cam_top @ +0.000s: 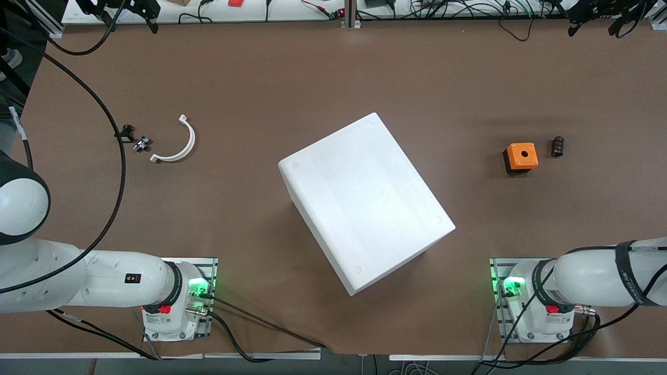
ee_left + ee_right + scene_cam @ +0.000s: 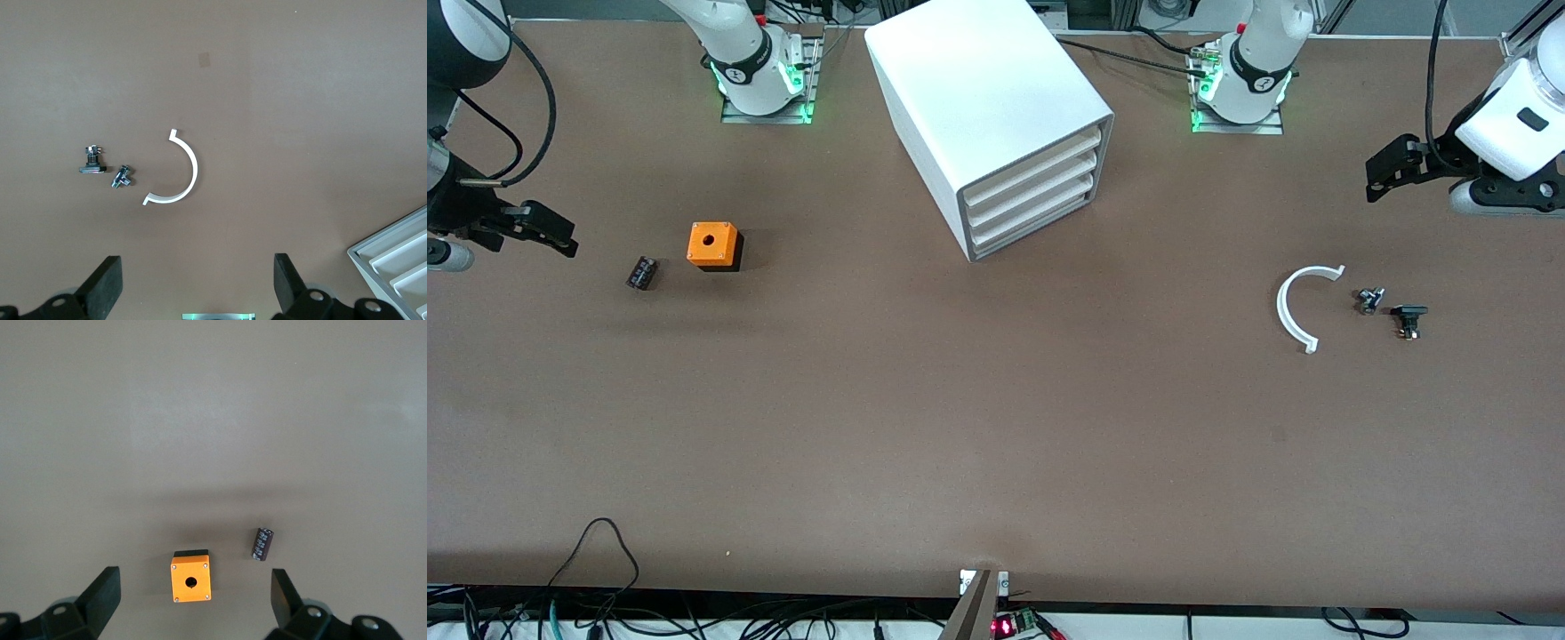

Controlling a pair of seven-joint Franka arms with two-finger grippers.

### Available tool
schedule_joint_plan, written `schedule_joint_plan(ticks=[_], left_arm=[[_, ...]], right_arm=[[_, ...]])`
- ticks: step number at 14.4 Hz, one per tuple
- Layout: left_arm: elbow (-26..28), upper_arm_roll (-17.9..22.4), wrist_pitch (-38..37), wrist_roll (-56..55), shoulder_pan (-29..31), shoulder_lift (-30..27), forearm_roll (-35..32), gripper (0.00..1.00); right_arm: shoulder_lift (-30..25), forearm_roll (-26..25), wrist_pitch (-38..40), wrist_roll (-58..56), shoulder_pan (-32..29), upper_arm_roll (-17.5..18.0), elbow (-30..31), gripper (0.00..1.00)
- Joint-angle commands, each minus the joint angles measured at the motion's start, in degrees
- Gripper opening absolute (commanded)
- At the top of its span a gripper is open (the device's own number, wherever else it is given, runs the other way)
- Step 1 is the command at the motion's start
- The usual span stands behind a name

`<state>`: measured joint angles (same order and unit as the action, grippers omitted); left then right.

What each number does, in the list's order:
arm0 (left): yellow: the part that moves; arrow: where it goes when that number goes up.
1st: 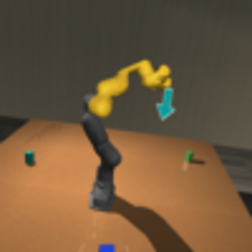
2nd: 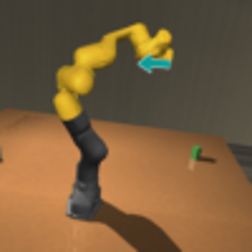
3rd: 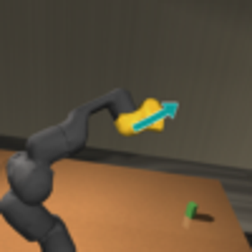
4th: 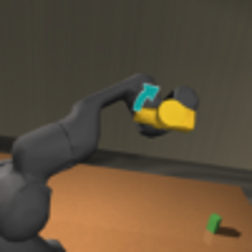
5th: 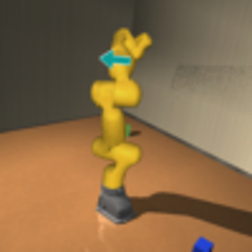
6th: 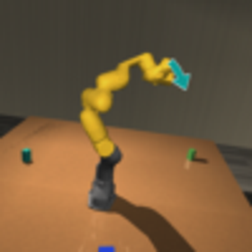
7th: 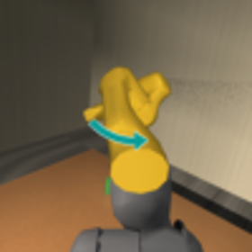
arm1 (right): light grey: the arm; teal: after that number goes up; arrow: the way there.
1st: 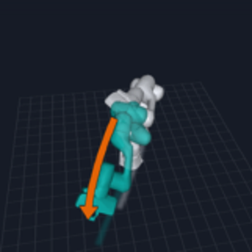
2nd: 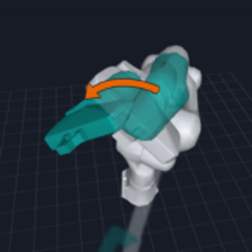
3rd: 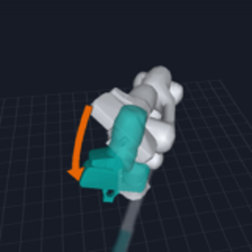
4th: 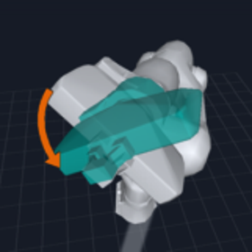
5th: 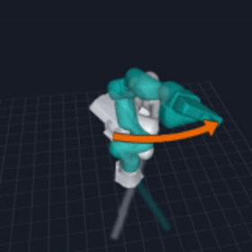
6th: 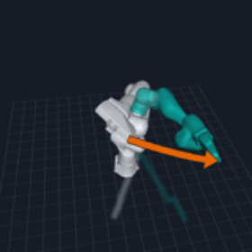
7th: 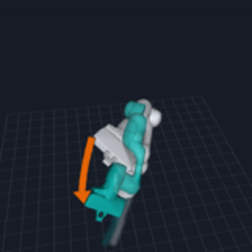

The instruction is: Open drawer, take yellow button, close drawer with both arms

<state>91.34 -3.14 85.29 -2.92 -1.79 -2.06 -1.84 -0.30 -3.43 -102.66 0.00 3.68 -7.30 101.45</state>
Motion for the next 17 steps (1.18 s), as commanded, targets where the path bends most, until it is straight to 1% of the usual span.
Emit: schedule_joint_plan(ticks=[1, 3, 17], left_arm=[[-0.8, 0.0, -1.0, 1.9, -0.3, 0.0, 0.7, 1.00], [-2.9, 0.1, -1.3, 1.7, -0.1, 1.1, 0.7, 1.00], [-3.2, -0.1, -1.7, 0.9, -0.5, 1.4, 0.5, 1.00]], right_arm=[[-0.2, 0.4, 0.1, 0.4, -0.6, 0.3, -0.2, 1.00], [-0.2, 0.5, 0.1, 0.4, -0.6, 0.4, -0.2, 1.00], [-0.3, 0.5, 0.1, 0.5, -0.7, 0.3, -0.3, 1.00]])
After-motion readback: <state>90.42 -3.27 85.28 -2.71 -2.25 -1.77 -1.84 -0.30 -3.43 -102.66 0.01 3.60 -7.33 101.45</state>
